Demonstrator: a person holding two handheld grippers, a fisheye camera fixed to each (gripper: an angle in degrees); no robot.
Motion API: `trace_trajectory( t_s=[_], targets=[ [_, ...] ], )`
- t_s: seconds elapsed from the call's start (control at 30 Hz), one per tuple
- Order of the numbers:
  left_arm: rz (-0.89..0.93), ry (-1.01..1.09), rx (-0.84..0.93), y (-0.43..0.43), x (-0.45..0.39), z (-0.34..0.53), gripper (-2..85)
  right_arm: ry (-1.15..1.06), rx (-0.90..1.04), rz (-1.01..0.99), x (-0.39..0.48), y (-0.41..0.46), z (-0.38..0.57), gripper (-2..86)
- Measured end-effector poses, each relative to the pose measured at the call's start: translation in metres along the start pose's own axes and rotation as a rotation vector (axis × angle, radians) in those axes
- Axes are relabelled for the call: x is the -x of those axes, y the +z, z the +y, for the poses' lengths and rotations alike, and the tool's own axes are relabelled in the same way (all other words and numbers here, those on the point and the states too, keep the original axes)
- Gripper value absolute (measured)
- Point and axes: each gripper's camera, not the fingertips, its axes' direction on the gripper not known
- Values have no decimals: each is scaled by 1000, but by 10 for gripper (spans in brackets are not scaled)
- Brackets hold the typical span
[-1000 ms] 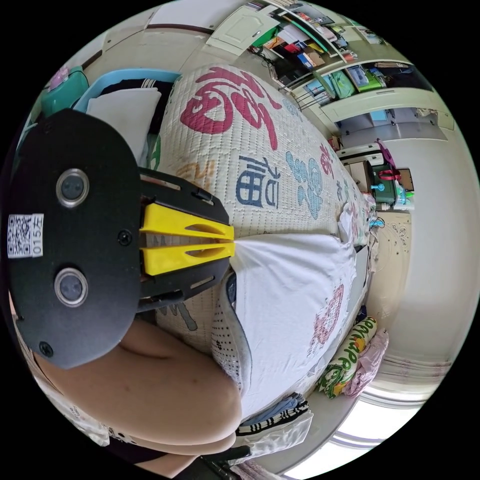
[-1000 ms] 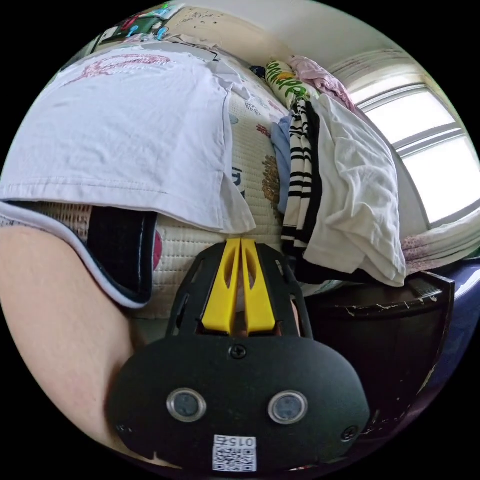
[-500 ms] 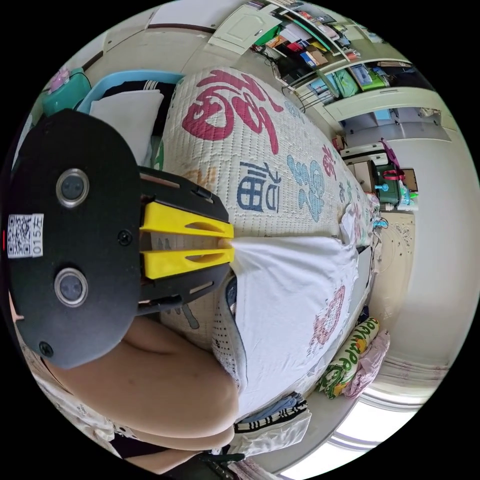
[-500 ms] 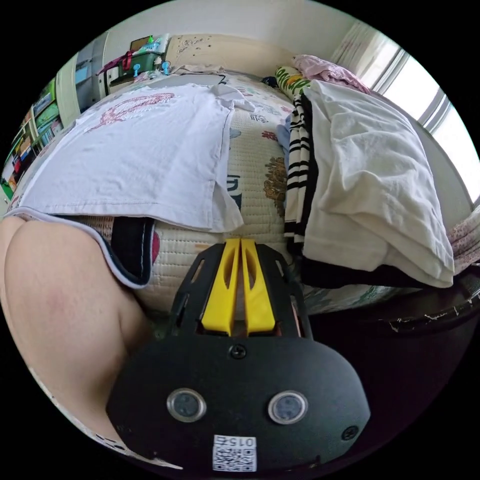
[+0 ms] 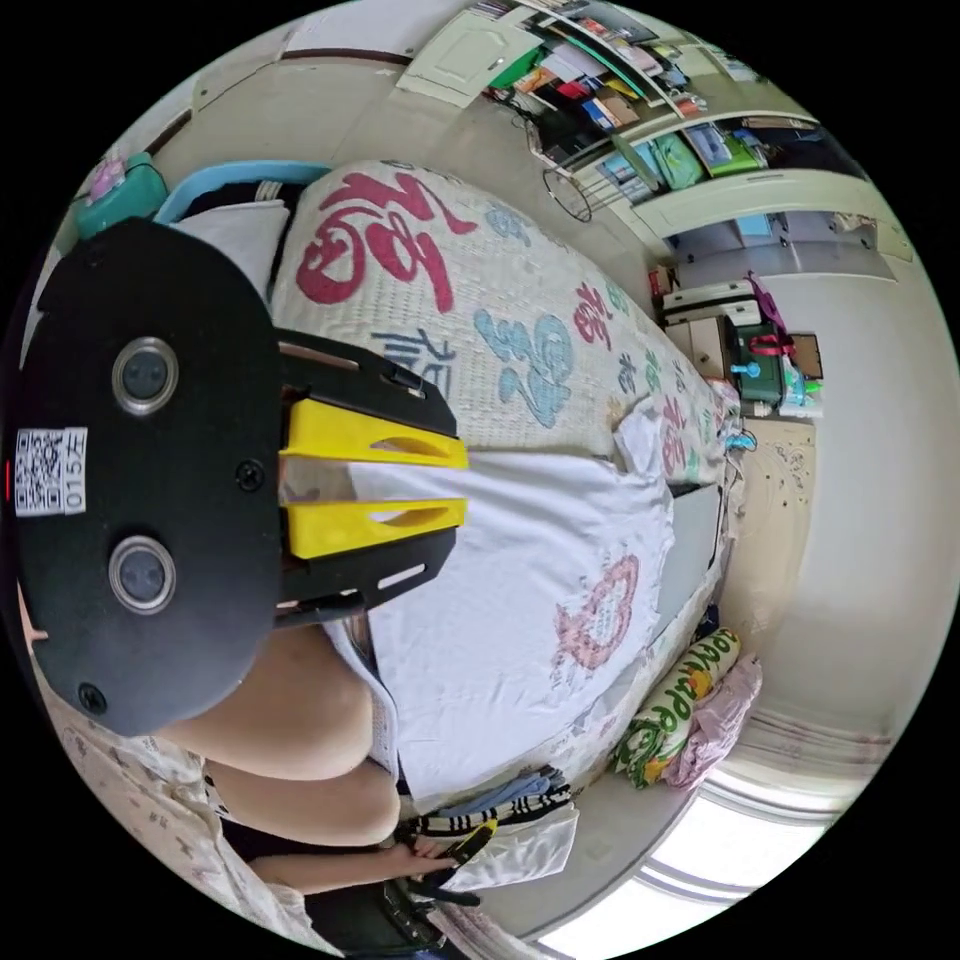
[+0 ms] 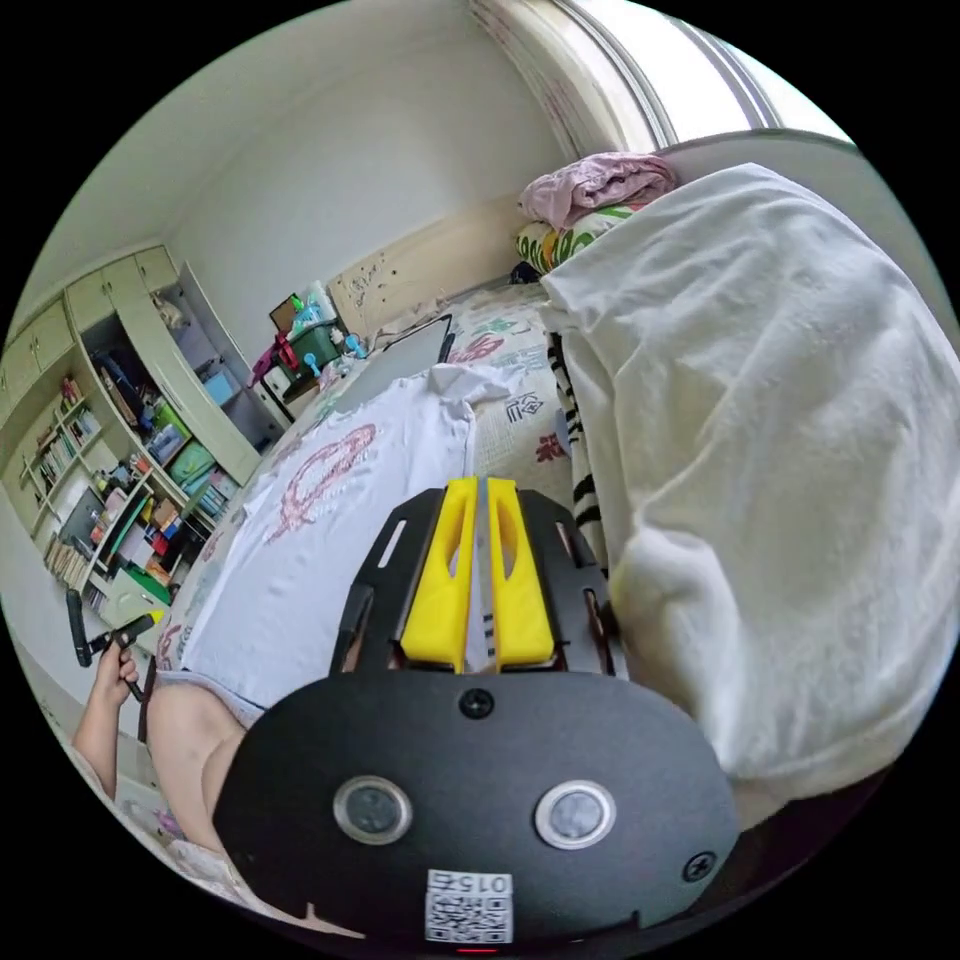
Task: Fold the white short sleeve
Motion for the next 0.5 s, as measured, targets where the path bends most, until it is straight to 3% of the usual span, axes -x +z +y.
trace_trajectory(
  t_s=[0.27, 0.37, 0.5],
  targets=[
    [75, 208, 28, 95, -118, -164, 61, 249, -7, -196, 60, 82, -209, 80],
    [63, 295, 60, 138, -164, -228, 62, 305, -36, -160, 79, 95, -265, 102],
    [253, 334, 59, 215, -227, -335, 73, 426, -10, -133, 79, 114, -313, 82]
  ],
)
